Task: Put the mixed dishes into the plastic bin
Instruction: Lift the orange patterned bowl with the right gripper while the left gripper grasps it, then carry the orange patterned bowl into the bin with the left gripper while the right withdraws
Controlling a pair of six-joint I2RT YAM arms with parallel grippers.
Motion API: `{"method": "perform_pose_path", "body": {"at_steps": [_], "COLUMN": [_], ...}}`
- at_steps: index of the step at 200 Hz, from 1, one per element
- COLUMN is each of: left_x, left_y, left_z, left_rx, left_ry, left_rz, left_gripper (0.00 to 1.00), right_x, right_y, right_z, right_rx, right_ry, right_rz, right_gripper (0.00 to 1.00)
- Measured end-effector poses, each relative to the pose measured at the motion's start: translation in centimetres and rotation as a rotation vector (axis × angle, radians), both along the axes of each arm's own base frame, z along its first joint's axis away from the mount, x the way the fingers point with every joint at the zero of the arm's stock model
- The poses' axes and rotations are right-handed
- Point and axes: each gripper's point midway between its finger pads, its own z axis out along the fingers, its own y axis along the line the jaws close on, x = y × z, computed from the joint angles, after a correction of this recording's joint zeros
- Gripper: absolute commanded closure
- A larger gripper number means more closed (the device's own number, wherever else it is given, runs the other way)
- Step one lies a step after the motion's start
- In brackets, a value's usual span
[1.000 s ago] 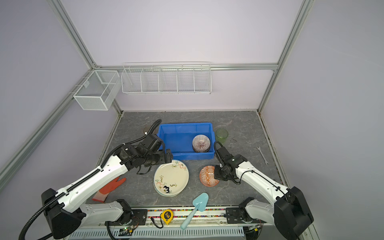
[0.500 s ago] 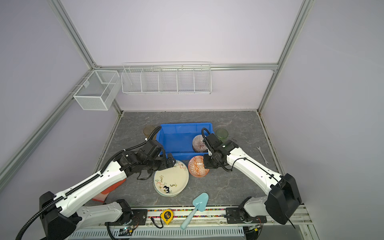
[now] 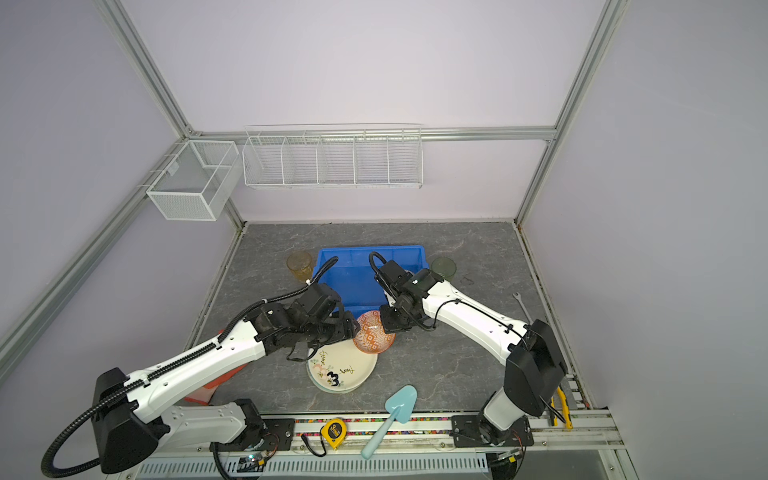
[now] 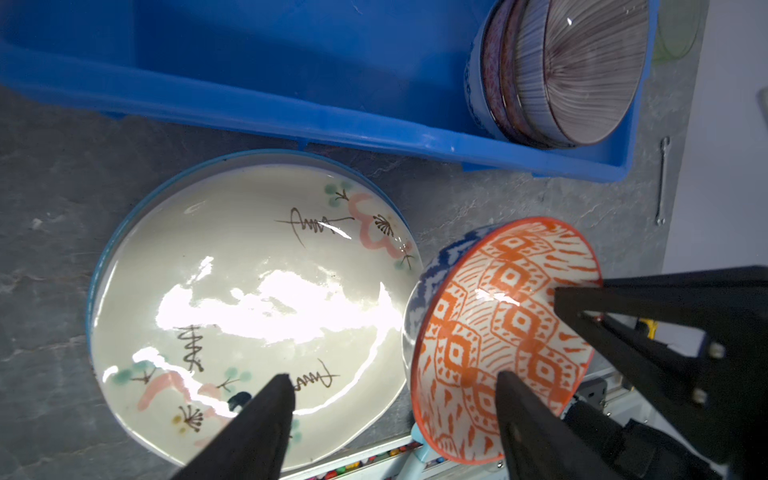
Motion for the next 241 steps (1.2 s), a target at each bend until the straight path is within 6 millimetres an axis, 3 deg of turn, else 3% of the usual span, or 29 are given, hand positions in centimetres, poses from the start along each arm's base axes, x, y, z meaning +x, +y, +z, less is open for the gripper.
{"method": "perform_pose_path", "body": {"at_steps": [53, 119, 163, 210, 241], "left_x": [0.4, 0.4, 0.7, 1.6, 2.2], "left_y": [-0.7, -1.7, -2.8, -4.5, -5.3], "left_z": [-1.5, -1.8, -1.2, -0.3, -0.5], "left_rx": [0.036, 0.074, 0.086, 0.081, 0.089], "left_ry": [0.019, 0.029, 0.031, 0.023, 0.024], "left_rz": [-0.029, -0.106, -0.161, -0.205, -0.217], "left_gripper": [0.69, 1.00, 1.00, 1.00, 1.00], "right_x": [-0.2, -0.3, -0.3, -0.3, -0.7], "right_y": [1.1, 0.3, -0.8, -2.0, -2.4], "right_z": [1.0, 0.9, 1.6, 3.4, 4.5], "right_rx": [0.021, -0.020, -0.035, -0.010, 0.020], "right_ry": [-0.018, -0.024, -0.056, -0.112, -0.129], "right_rz": [0.019, -0.004, -0.042, -0.100, -0.118], "right_gripper": [0.93, 0.93, 0.88, 0.67, 0.42]}}
